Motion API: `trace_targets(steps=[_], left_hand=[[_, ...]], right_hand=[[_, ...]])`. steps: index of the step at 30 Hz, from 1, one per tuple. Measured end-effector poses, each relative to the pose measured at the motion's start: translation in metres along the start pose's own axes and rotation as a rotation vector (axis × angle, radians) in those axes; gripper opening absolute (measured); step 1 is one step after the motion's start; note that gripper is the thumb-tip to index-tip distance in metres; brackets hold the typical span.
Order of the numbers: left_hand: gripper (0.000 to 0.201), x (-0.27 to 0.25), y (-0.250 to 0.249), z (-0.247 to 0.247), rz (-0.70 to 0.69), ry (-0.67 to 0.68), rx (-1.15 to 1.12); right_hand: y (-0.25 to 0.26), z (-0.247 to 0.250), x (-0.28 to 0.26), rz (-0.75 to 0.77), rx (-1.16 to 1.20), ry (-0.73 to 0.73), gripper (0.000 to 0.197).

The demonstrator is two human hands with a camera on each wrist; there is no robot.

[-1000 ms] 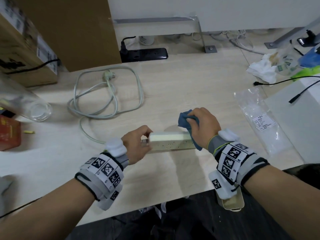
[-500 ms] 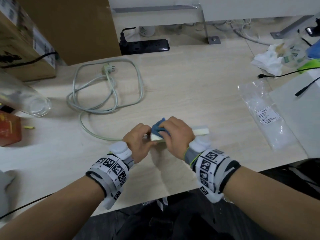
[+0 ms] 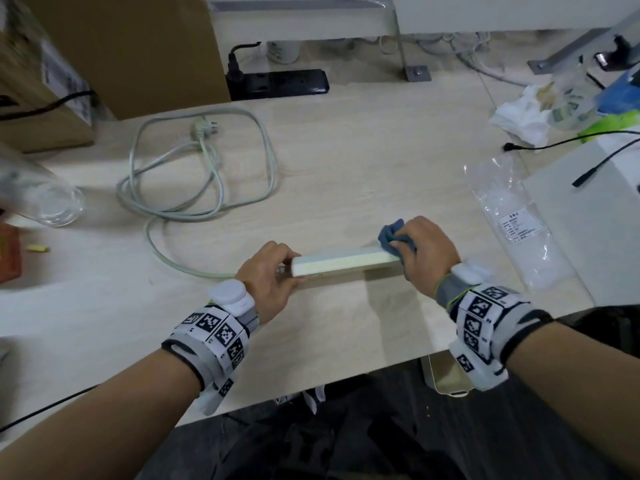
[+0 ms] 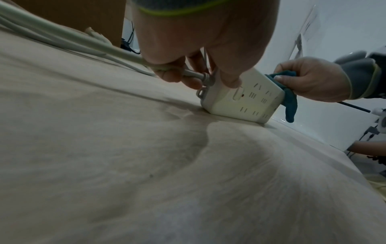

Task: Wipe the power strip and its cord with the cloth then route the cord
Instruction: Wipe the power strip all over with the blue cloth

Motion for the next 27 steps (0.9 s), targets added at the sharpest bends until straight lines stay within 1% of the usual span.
trace_targets(steps=[2,4,5,6,8,9,11,12,13,15,17,19,21,23,25,27], left_hand=[[0.029,0.000,0.001,0.000,0.007,-0.005,-0.011],[0.030,0.000,0.001,0.000,0.008,-0.010,-0.018],[0.029,0.001,0.000,-0.001,0.006,-0.010,-0.021],[0.027,0.002,0.000,-0.001,0.014,-0.009,-0.027],[0.020,0.002,-0.001,-0.002,0.036,0.005,-0.039],[0.018,0.003,-0.002,-0.002,0.041,0.011,-0.045],[0.022,0.004,-0.003,-0.002,0.038,0.014,-0.048],[0.023,0.005,-0.004,0.000,0.035,0.016,-0.039],[0.022,0.004,-0.004,0.000,0.030,0.022,-0.025],[0.022,0.005,-0.006,0.001,0.014,0.027,-0.006],[0.026,0.003,-0.007,-0.001,0.022,0.045,-0.003],[0.025,0.000,-0.008,-0.001,0.033,0.046,-0.005],[0.025,-0.001,-0.010,0.000,0.032,0.051,-0.010],[0.023,0.001,-0.013,0.001,0.056,0.062,-0.008],[0.019,0.003,-0.010,0.005,0.175,0.102,-0.018],[0.015,0.004,0.000,0.007,0.326,0.183,-0.014]], right_hand=[[0.014,-0.012,0.007,0.012,-0.042,0.025,0.038],[0.044,-0.028,0.010,0.113,-0.050,0.041,0.046],[0.060,-0.036,0.008,0.179,-0.045,0.025,0.044],[0.076,-0.046,0.005,0.232,-0.025,0.001,0.035],[0.101,-0.060,-0.003,0.293,0.047,-0.050,0.010],[0.111,-0.064,-0.006,0.325,0.073,-0.066,0.006],[0.118,-0.068,-0.010,0.397,0.089,-0.079,0.018],[0.114,-0.067,-0.010,0.434,0.077,-0.069,0.020],[0.104,-0.065,-0.010,0.448,0.069,-0.051,0.017],[0.068,-0.055,-0.008,0.411,0.049,-0.045,0.013],[0.023,-0.039,-0.010,0.278,0.045,-0.091,0.019],[-0.012,-0.023,-0.014,0.126,0.090,-0.179,0.015],[-0.026,-0.017,-0.016,0.037,0.135,-0.242,0.006],[-0.027,-0.017,-0.014,0.000,0.164,-0.268,0.005],[-0.026,-0.014,-0.011,-0.010,0.230,-0.314,0.003],[-0.024,-0.010,-0.007,-0.015,0.276,-0.354,0.003]])
Point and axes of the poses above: each hand's wrist, its own x-axis towards the middle knuckle, its own z-axis out of the back of the hand, y = z × x, the point moved 6 cm from there along x, towards the middle knuckle, and after that the axes turned 4 degrees about -x, right-handed, at the moved point
